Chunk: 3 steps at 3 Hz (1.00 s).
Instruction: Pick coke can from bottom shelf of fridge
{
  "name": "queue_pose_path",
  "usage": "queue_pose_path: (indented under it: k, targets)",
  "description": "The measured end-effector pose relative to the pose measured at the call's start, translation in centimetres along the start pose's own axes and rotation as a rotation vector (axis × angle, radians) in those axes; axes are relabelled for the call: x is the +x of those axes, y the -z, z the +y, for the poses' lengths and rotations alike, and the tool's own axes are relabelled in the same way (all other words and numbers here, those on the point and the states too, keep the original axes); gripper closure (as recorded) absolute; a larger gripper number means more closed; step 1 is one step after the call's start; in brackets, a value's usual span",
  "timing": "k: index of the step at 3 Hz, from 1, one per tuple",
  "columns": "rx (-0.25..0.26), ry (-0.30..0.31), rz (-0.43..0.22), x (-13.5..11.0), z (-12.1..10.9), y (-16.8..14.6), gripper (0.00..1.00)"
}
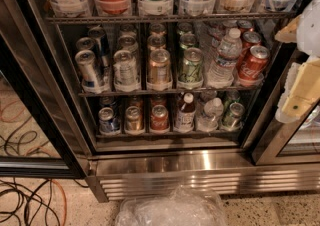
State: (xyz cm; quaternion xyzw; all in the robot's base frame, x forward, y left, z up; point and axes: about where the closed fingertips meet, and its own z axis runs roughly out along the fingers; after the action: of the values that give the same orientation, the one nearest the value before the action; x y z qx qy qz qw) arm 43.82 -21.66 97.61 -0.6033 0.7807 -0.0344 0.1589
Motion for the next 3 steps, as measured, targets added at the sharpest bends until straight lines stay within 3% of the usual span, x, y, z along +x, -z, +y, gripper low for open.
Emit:
queue_pose_path:
  k: [2,3]
  targets:
    - [0.015,-0.004,-0.019,-0.12,-0.01,0.09,0.00]
    - [0.037,-0.032,-0.101,0.07,0.83,-0.73,0.00]
